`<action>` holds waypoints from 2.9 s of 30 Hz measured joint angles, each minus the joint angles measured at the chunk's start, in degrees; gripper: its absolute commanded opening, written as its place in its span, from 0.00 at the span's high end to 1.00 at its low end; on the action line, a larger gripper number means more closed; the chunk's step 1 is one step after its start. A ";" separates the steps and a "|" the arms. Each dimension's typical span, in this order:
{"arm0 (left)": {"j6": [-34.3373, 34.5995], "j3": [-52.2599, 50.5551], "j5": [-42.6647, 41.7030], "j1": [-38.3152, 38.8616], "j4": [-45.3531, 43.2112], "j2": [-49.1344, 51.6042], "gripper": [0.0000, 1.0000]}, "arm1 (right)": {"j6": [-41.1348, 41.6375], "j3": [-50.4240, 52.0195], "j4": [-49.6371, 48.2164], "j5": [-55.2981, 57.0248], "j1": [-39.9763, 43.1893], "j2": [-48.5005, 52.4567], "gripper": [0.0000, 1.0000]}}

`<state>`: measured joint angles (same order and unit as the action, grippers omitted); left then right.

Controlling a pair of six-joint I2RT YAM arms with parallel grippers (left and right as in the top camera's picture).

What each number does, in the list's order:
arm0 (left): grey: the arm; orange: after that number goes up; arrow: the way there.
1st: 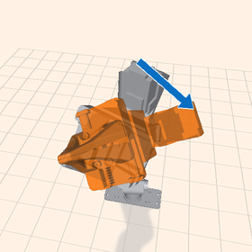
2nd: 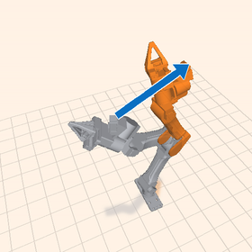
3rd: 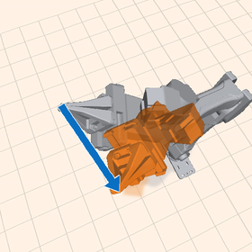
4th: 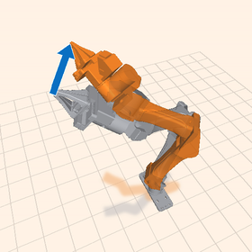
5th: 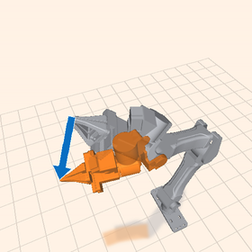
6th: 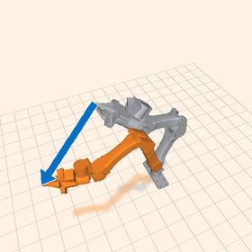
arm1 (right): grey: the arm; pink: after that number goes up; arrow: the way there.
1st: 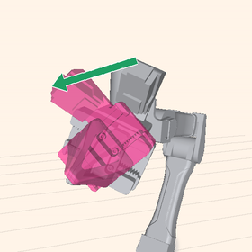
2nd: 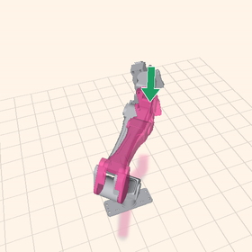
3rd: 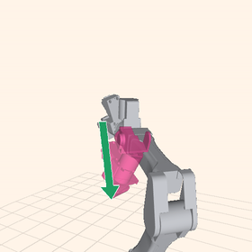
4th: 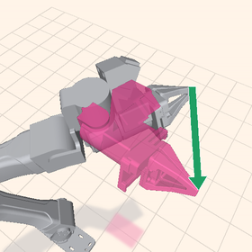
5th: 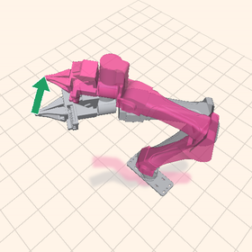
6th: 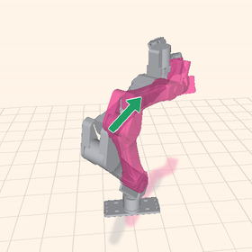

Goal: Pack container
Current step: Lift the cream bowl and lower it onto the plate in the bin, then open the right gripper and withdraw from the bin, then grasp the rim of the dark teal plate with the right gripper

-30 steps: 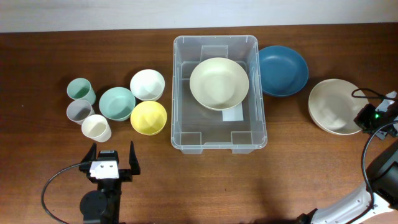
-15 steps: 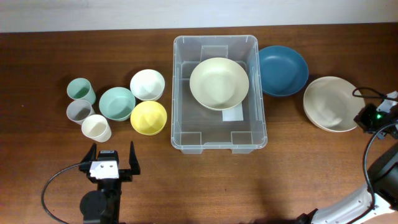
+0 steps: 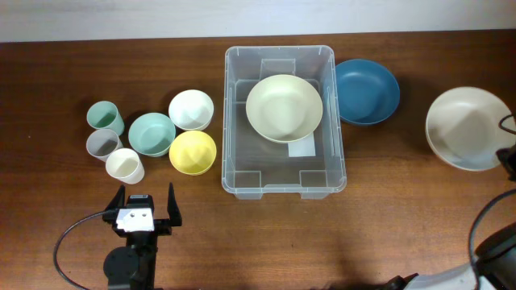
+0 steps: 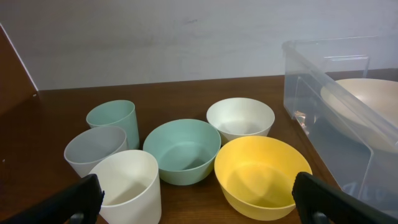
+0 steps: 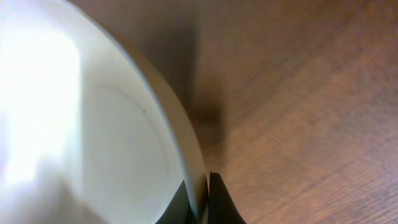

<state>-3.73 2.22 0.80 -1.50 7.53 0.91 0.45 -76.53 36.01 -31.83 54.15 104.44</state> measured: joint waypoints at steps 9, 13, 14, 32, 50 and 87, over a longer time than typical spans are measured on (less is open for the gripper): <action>0.02 0.00 0.00 0.00 0.00 0.00 0.01 | 0.85 0.00 1.20 -0.39 -17.35 -15.28 0.96; 0.02 0.00 0.00 0.00 0.00 0.00 0.01 | 2.03 -0.09 0.22 3.58 -29.70 -20.63 0.96; 0.00 0.00 0.00 0.00 0.00 0.00 0.01 | 2.49 -0.17 -0.48 5.38 -33.53 -21.44 0.96; 0.02 0.00 0.00 0.00 0.00 0.00 0.01 | 4.07 -0.28 -14.80 38.51 -70.07 -6.32 0.96; 0.00 0.00 0.00 0.00 0.00 0.00 0.01 | 4.42 -0.28 -20.28 37.88 -70.12 0.04 0.39; 0.02 0.00 0.00 0.00 0.00 0.00 0.01 | 8.15 -22.60 12.90 28.83 -42.51 13.73 0.09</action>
<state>-3.70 2.22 0.80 -1.50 7.53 0.91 8.60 -99.13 48.90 -3.01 11.64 118.17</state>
